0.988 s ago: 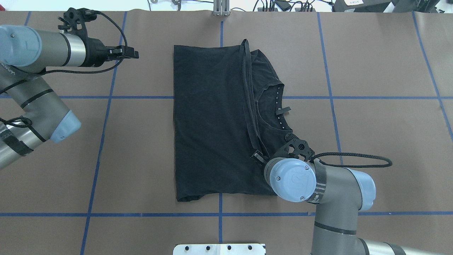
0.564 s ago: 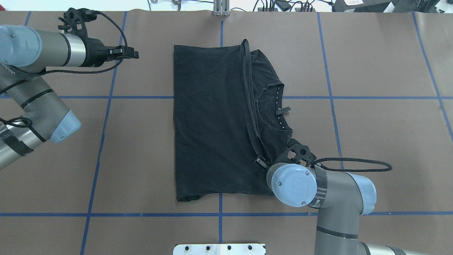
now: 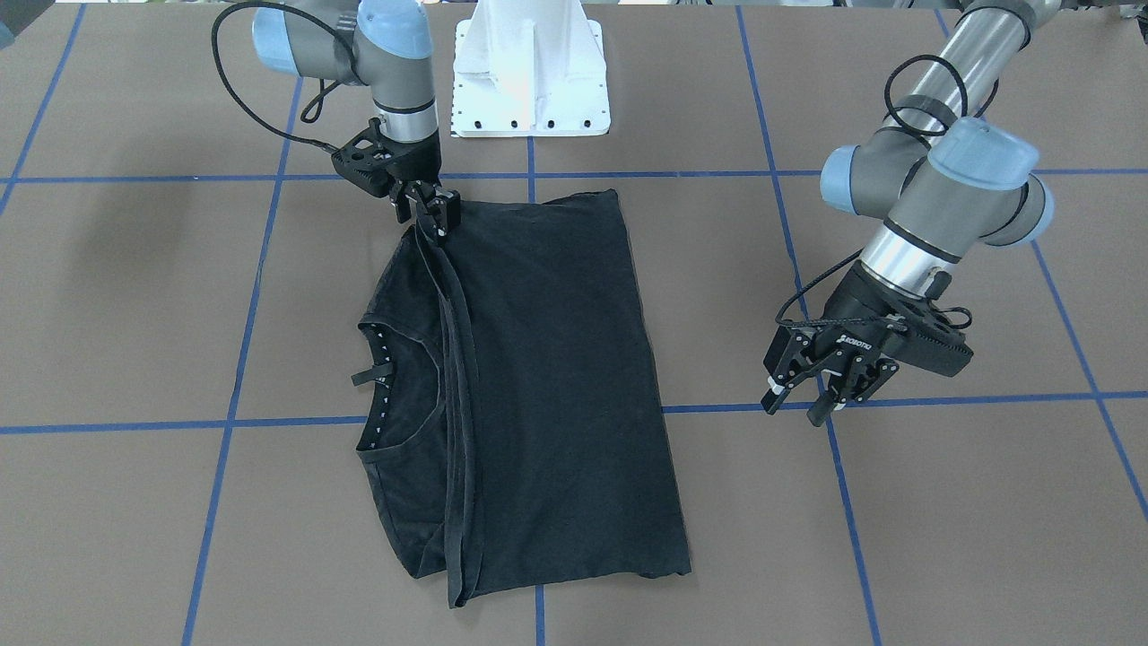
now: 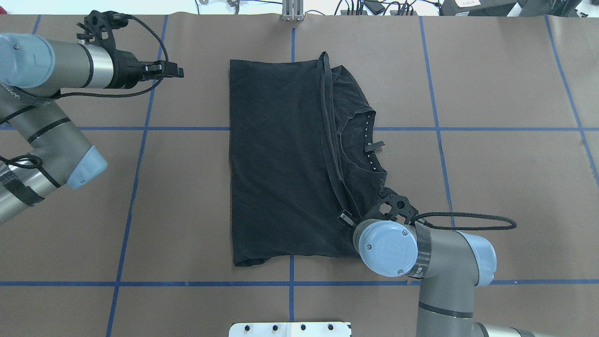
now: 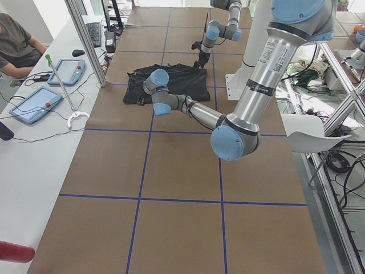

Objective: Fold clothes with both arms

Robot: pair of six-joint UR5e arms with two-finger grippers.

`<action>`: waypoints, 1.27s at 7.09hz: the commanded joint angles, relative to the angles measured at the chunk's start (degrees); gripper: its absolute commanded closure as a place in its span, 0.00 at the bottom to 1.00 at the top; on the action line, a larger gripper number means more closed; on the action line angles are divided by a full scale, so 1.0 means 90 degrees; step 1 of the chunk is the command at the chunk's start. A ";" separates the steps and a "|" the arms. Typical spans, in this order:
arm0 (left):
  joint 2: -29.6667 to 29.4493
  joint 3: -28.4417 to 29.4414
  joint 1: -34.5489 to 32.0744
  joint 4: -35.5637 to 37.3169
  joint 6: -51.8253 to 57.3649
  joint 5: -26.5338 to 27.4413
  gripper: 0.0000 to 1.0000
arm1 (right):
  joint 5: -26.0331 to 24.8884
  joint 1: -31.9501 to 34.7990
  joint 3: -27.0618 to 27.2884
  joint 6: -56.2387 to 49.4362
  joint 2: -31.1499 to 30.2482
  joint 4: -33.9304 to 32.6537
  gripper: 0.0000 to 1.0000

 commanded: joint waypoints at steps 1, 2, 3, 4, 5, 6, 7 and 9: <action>0.0000 0.0001 0.0000 -0.0019 0.0008 0.0000 0.32 | 0.0010 0.0031 -0.0012 -0.0023 -0.0013 -0.0007 0.61; 0.0000 0.0001 0.0000 -0.0029 -0.0002 0.0000 0.32 | 0.0010 0.0031 -0.0012 -0.0004 -0.0013 -0.0007 0.63; 0.0000 0.0010 0.0000 -0.0029 0.0008 0.0000 0.32 | 0.0010 0.0031 -0.0002 0.0006 -0.0004 -0.0007 0.80; 0.0000 0.0001 0.0000 -0.0029 -0.0002 0.0000 0.32 | 0.0029 0.0041 0.0027 -0.0013 -0.0013 -0.0007 1.00; 0.0000 0.0001 0.0000 -0.0029 -0.0012 0.0000 0.32 | 0.0039 0.0041 0.0008 -0.0023 -0.0023 0.0003 1.00; 0.0000 0.0001 0.0000 -0.0029 -0.0012 0.0000 0.32 | 0.0059 0.0051 0.0095 -0.0033 -0.0013 0.0003 1.00; 0.0000 0.0001 0.0000 -0.0019 -0.0012 0.0000 0.32 | 0.0069 0.0060 0.0173 -0.0042 -0.0013 -0.0016 1.00; 0.0000 -0.0009 0.0000 -0.0019 -0.0022 -0.0010 0.32 | 0.0088 0.0051 0.0435 -0.0042 -0.0197 -0.0075 1.00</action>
